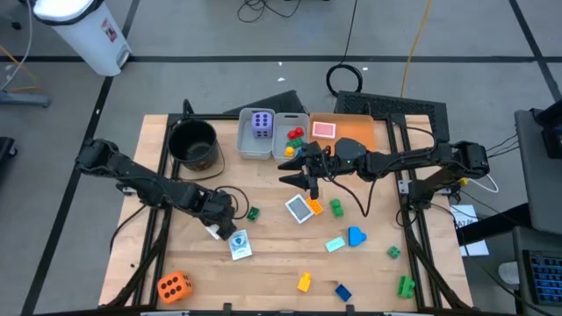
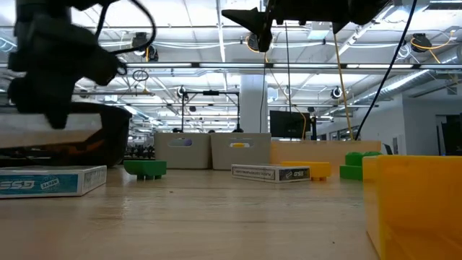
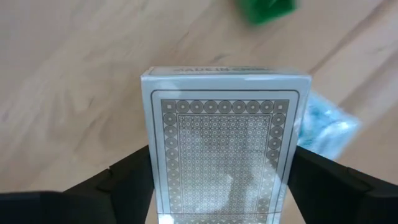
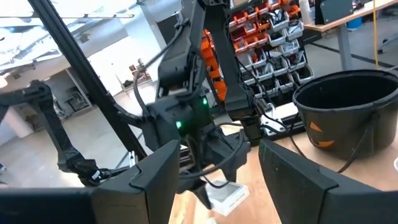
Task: Pick & Place Toys
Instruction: Put the brown playing card into the orange bin
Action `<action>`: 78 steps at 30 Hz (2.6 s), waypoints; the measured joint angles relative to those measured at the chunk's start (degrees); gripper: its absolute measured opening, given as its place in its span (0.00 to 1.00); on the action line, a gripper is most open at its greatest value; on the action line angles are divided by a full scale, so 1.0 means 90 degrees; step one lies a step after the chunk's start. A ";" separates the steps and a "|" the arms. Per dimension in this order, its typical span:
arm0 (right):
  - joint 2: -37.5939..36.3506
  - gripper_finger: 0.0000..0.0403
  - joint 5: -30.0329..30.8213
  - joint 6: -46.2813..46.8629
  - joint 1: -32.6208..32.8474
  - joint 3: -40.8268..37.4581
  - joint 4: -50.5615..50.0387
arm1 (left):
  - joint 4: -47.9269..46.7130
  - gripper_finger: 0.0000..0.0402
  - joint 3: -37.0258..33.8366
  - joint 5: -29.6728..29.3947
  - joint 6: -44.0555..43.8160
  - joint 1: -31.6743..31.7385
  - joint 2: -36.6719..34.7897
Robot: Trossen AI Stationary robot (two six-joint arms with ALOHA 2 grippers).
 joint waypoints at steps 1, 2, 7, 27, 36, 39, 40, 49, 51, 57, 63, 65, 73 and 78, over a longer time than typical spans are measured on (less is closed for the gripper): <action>0.0000 0.52 -0.0003 -0.0085 -0.0003 0.0000 0.0000 | 0.0002 0.80 0.0116 0.0002 0.0130 0.0079 -0.0002; 0.0000 0.52 -0.0004 -0.0161 -0.0007 0.0000 0.0002 | 0.0000 0.82 0.0229 -0.0003 0.0261 0.0164 -0.0002; 0.0000 0.52 -0.0090 -0.0424 -0.0005 0.0000 0.0001 | -0.0006 0.86 0.0885 0.0064 0.1031 0.0636 -0.0002; -0.0677 0.52 -0.0131 -0.1710 -0.0024 -0.0005 -0.1186 | -0.0589 0.63 0.2433 0.0551 0.2686 0.1822 -0.0009; -0.0670 0.52 -0.0145 -0.1664 -0.0019 -0.0005 -0.1231 | -0.0442 0.63 0.2433 0.0351 0.2714 0.1846 -0.0009; -0.0670 0.52 -0.0138 -0.1664 -0.0019 -0.0005 -0.1241 | -0.0446 0.64 0.2433 0.0514 0.2791 0.1810 0.0051; -0.0670 0.52 -0.0138 -0.1662 -0.0019 -0.0005 -0.1248 | -0.0480 0.64 0.2433 0.0566 0.2824 0.1790 0.0078; -0.0668 0.52 -0.0131 -0.1641 -0.0019 -0.0005 -0.1557 | -0.0555 0.93 0.2421 0.0200 0.2899 0.1304 0.0389; -0.0668 0.52 -0.0130 -0.1640 -0.0019 -0.0005 -0.1590 | -0.0586 0.98 0.2421 0.0178 0.2999 0.1252 0.0519; -0.0668 0.52 -0.0126 -0.1640 -0.0019 -0.0007 -0.1706 | -0.0452 0.90 0.2421 0.0731 0.3055 0.1226 0.0896; -0.0668 0.52 -0.0126 -0.1556 -0.0019 -0.0108 -0.1717 | -0.0568 0.90 0.2421 0.0403 0.3159 0.1202 0.1249; -0.0668 0.52 -0.0137 -0.1420 -0.0019 -0.0186 -0.1747 | -0.0621 0.91 0.2421 0.0214 0.3057 0.1163 0.1297; -0.0668 0.52 -0.0148 -0.1230 -0.0019 -0.0388 -0.1721 | -0.0958 0.91 0.2421 -0.0264 0.3024 0.0921 0.1292; -0.0668 0.52 -0.0151 -0.1231 -0.0019 -0.0413 -0.1722 | -0.0930 0.93 0.2335 -0.0633 0.2651 0.0778 0.1353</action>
